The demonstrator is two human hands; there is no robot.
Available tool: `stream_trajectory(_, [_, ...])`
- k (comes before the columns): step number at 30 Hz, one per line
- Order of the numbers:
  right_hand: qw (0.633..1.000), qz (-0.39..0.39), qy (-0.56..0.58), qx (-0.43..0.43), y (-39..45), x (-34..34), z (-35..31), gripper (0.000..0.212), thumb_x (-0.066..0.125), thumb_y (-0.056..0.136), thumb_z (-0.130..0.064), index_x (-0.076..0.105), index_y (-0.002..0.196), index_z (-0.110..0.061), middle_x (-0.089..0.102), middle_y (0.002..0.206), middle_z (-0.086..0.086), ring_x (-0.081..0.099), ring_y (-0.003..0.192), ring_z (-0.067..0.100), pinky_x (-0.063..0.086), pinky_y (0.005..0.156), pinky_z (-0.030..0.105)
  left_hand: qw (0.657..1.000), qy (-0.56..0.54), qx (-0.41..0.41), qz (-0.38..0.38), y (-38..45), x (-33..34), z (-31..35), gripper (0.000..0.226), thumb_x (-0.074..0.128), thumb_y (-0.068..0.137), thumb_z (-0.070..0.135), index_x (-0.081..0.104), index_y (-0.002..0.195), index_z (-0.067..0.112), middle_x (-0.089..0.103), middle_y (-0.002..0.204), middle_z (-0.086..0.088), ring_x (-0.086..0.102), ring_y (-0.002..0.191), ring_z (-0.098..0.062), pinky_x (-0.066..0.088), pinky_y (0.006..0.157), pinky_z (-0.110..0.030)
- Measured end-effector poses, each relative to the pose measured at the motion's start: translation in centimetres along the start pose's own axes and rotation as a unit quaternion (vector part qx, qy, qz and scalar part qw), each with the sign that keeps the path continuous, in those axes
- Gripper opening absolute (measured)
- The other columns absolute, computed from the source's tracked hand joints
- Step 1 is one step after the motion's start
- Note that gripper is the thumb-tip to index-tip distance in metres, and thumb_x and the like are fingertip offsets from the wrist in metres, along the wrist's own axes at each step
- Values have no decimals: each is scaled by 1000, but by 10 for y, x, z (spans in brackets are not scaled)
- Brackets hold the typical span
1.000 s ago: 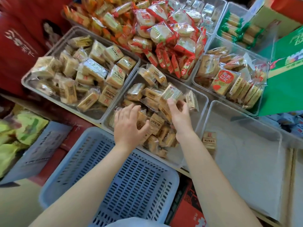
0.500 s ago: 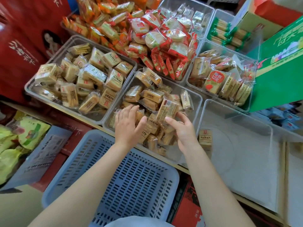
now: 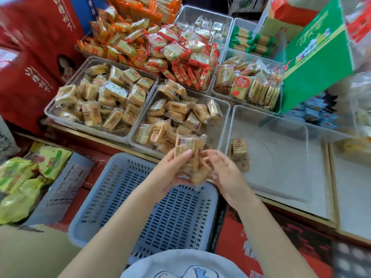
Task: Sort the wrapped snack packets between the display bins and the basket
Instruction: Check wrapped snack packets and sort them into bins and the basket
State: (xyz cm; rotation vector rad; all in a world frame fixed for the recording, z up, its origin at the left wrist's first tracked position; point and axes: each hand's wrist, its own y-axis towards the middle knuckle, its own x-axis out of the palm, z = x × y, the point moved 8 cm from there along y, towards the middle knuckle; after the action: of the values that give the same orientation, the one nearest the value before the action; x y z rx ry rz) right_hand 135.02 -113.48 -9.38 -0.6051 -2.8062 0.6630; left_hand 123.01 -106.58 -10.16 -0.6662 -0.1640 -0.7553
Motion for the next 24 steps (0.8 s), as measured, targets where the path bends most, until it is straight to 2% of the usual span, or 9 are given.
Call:
stream_trajectory(3, [999,2,-33,-5,-30,-3,5,40,72,85,-39,65,116,-15,69,112,22,69,103,31,55,97,54,998,-32,-4,-47,-28,6,-9,46,57,95,40,55,136,20,72,122,-14,72,103,-31,62,76,-42])
stream_trajectory(6, [997,-19,-79,3,-54,-1,10,30,74,92,-19,65,120,-15,68,116,18,68,101,17,58,88,32,998,-42,-8,-53,-45,9,-19,51,52,98,46,53,141,19,69,127,-16,70,105,-33,62,80,-48])
stream_trajectory(8, [993,-23,-117,4,-63,-2,10,31,74,92,-12,67,122,-16,72,112,10,69,101,14,57,84,26,998,-33,-18,-55,-52,15,-26,54,47,100,50,54,142,16,68,129,-19,68,111,-37,59,91,-53])
stream_trajectory(11, [990,-5,-138,12,-71,-10,11,24,70,93,-14,70,117,-19,75,108,1,72,101,15,59,89,33,1000,3,-26,-3,-56,15,-29,47,46,102,48,62,132,15,73,120,-14,71,108,-29,59,91,-43])
stream_trajectory(15, [995,45,-77,37,-78,-28,24,21,67,91,-12,64,111,-14,72,114,13,72,99,26,59,80,39,997,45,-39,40,-57,1,-32,49,61,91,46,71,119,7,76,113,-12,72,104,-25,56,97,-37])
stream_trajectory(18, [997,33,-28,62,-83,-26,38,33,67,82,-18,60,114,-11,70,118,19,69,107,35,56,94,49,999,34,-33,6,-61,-1,-33,49,61,92,39,67,125,4,73,120,-18,67,110,-31,48,106,-46])
stream_trajectory(20, [997,17,-27,68,-85,-19,42,26,64,91,-13,58,117,-9,71,117,19,69,107,35,55,95,51,998,26,-33,-36,-64,5,-35,47,56,99,37,59,134,7,69,128,-19,65,116,-34,46,108,-50])
stream_trajectory(22, [997,8,-26,65,-86,-12,42,21,55,97,-6,58,118,-9,72,115,17,69,107,32,55,96,51,995,58,-26,-75,-66,13,-36,50,58,101,41,53,138,8,69,129,-18,66,117,-33,53,99,-44])
stream_trajectory(24, [998,-5,-11,65,-86,-7,41,25,48,99,-2,59,120,-10,72,115,16,67,111,33,52,101,55,992,88,-12,-92,-65,17,-35,62,73,91,38,49,138,5,68,127,-21,68,111,-32,55,88,-37])
